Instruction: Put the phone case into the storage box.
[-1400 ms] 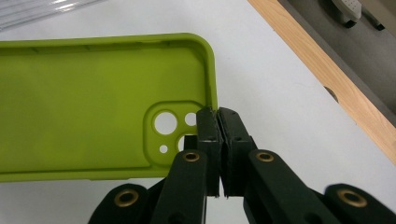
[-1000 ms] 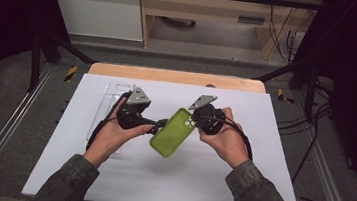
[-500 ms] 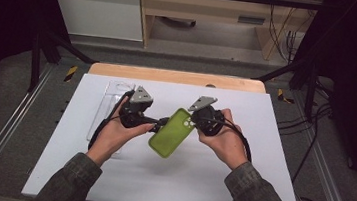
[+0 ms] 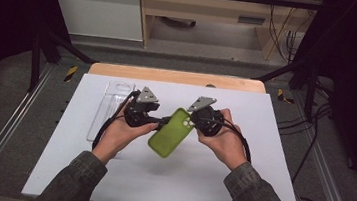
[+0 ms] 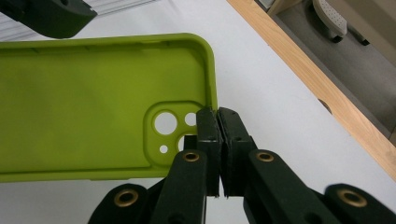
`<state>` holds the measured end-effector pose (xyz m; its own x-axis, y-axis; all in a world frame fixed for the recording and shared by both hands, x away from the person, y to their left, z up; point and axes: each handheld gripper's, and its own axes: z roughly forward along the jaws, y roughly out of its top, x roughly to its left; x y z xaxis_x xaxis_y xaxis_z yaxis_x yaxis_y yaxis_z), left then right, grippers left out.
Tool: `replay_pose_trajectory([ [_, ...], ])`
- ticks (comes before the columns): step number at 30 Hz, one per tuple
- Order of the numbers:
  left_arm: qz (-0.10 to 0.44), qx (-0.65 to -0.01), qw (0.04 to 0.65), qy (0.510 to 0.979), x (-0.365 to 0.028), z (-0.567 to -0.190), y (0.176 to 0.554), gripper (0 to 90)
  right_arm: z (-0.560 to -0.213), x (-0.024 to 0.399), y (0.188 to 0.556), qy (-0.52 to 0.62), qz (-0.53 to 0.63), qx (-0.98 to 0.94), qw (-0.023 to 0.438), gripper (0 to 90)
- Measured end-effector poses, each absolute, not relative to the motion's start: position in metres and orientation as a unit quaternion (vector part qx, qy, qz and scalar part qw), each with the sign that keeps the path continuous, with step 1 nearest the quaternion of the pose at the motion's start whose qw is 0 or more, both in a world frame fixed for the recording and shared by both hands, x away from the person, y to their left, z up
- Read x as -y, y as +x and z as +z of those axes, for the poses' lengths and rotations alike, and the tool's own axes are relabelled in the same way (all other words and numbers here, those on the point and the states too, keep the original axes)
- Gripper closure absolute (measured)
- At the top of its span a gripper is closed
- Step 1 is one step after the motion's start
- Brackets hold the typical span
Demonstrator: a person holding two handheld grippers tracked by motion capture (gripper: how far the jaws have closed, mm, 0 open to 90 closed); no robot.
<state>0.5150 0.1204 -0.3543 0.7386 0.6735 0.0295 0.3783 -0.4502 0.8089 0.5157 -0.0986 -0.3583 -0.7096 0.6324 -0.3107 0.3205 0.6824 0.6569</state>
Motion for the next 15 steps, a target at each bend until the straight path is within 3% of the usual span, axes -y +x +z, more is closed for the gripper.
replay_pose_trajectory([
  [15,0.159,-0.326,0.405,0.839,-0.1118,-0.3538,0.5174,48.3,-0.3579,0.0948,0.5136,0.267,0.294,-0.877,0.273,88.0],
])
